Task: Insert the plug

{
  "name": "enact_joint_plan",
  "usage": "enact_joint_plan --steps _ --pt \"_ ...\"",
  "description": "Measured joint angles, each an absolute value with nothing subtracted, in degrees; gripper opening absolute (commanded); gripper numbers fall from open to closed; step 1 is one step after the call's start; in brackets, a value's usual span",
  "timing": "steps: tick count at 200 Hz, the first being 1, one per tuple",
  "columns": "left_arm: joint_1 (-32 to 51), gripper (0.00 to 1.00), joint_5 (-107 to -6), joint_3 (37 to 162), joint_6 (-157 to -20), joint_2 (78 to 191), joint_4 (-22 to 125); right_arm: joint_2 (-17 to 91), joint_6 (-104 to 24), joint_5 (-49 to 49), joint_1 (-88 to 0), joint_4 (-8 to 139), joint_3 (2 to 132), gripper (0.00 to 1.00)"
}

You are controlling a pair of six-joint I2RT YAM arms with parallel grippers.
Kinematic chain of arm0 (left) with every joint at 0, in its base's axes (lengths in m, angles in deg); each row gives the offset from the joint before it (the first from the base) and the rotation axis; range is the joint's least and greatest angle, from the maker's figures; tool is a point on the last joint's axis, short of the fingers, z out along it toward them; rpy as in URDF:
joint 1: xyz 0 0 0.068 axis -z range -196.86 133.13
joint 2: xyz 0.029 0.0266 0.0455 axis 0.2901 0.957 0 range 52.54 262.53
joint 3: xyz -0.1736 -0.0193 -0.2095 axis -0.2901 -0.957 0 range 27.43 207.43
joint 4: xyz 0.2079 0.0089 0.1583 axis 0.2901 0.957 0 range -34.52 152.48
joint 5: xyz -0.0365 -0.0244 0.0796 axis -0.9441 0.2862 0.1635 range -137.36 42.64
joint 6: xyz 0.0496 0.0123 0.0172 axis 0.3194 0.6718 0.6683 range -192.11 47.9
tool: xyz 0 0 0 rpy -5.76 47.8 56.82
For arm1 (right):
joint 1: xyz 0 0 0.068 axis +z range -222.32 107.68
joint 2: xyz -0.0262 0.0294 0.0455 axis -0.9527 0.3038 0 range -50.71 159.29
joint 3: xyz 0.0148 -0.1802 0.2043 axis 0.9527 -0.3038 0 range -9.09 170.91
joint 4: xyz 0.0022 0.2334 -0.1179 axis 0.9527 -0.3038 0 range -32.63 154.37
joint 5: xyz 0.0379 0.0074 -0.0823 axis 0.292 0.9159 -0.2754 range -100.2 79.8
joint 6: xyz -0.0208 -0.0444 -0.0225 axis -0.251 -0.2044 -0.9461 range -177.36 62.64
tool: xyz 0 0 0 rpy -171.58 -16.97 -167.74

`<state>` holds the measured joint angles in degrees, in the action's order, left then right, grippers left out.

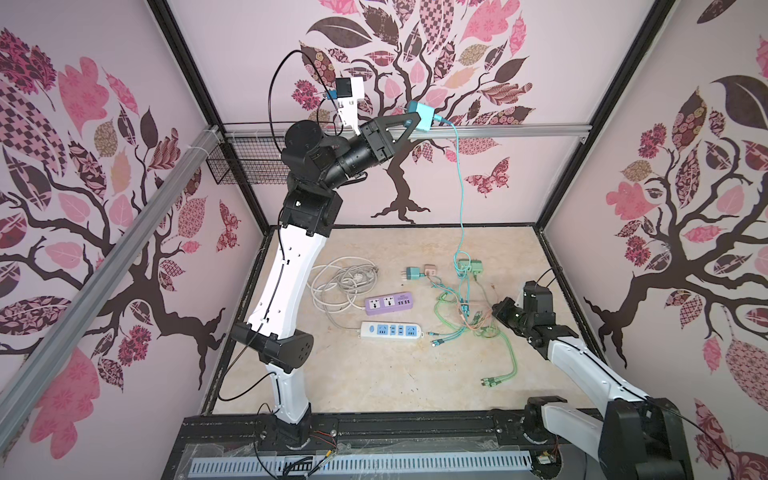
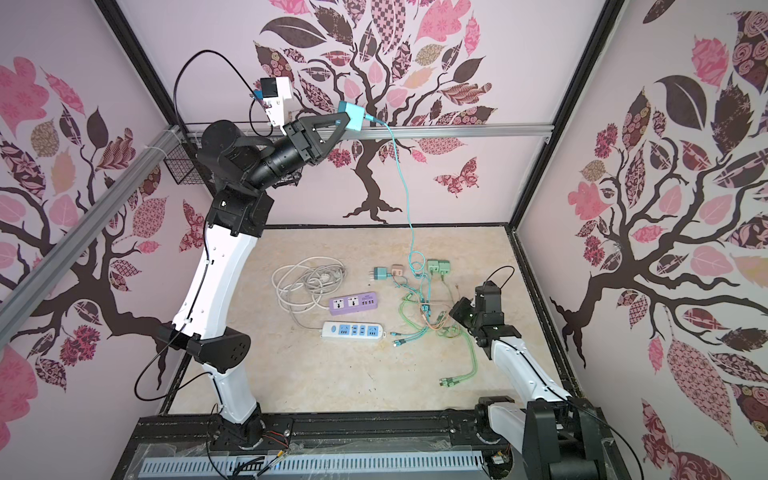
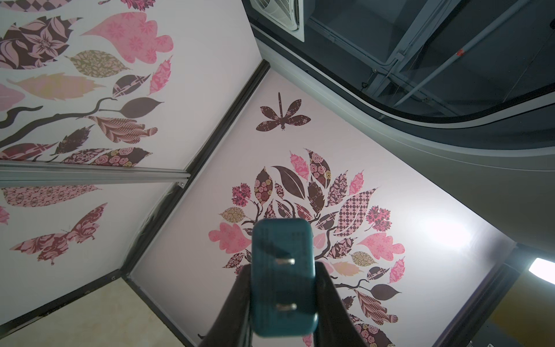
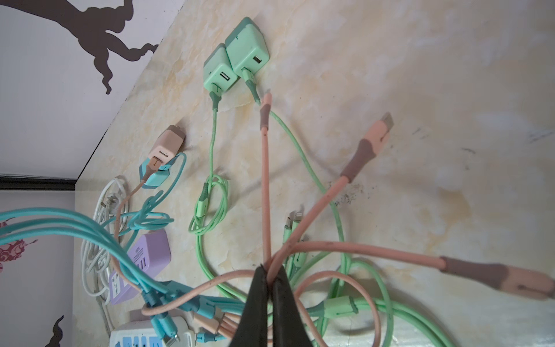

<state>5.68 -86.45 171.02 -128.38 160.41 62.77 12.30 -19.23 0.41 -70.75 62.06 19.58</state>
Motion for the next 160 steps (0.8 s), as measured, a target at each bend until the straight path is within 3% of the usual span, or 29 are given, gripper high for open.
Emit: enact_joint_plan --steps 128,160 --pt "2.4 0.0 -86.5 164.3 -130.8 154.1 57.2 14.8 -21.6 -4.0 -73.9 62.0 19.6 0.1" --pt "2.3 0.0 -90.3 153.0 -130.1 148.7 55.0 14.2 -23.0 -4.7 -73.9 60.7 19.7 0.2"
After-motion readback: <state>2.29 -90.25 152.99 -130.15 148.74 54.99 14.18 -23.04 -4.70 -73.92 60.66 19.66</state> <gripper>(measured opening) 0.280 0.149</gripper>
